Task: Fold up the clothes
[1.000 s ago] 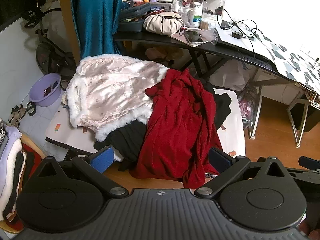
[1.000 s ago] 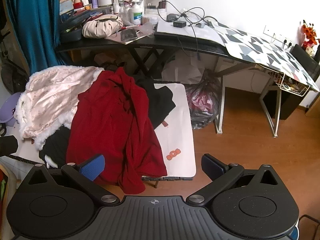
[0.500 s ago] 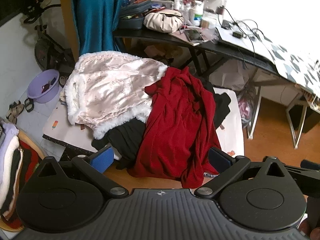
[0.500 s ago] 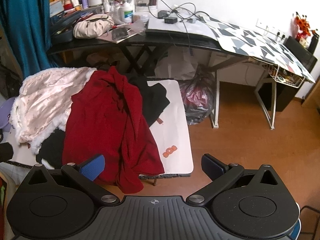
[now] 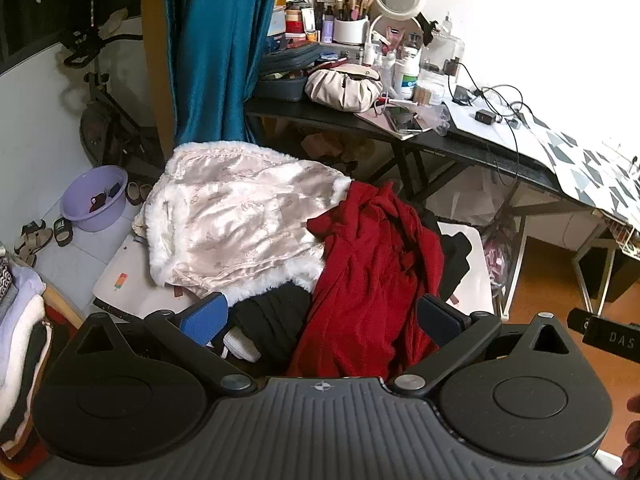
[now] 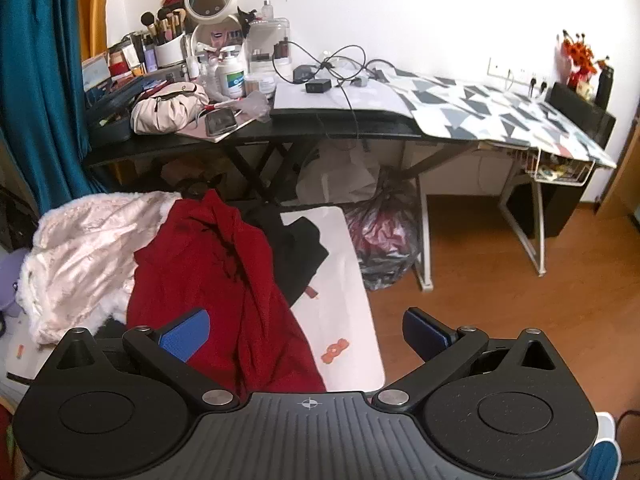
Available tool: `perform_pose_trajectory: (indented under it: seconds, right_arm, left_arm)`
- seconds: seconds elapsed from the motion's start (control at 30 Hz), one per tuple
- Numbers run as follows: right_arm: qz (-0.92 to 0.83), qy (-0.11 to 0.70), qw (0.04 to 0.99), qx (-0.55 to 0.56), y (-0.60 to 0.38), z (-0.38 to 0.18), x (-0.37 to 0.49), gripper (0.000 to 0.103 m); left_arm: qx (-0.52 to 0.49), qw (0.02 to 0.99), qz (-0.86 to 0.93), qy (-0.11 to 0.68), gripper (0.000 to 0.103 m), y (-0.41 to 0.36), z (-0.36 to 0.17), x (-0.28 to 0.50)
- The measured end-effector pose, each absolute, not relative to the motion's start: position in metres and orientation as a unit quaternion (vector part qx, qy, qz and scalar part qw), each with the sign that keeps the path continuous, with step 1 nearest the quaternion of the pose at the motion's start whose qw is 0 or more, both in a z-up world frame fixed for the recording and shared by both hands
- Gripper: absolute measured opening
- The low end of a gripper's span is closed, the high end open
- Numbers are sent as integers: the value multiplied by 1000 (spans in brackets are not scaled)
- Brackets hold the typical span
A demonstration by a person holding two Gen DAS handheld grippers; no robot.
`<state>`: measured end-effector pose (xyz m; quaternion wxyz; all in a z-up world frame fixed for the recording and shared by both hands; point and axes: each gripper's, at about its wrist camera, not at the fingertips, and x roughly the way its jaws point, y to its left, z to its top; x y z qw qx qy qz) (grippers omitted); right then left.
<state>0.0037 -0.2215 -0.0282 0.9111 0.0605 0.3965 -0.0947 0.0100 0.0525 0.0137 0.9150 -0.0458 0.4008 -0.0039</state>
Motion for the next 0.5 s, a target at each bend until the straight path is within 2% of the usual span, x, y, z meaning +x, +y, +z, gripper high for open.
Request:
perform_pose_trajectory:
  seconds: [0.37,0.5]
  right_arm:
    - [-98,390,914,55,-201,-27,-2,102]
    - [-49,397,912,91,-197,-34,-5,102]
  left_arm:
    - [-46,917,-47,394,103,74,11,14]
    - [-42,918,-51,391,103,85,9,17]
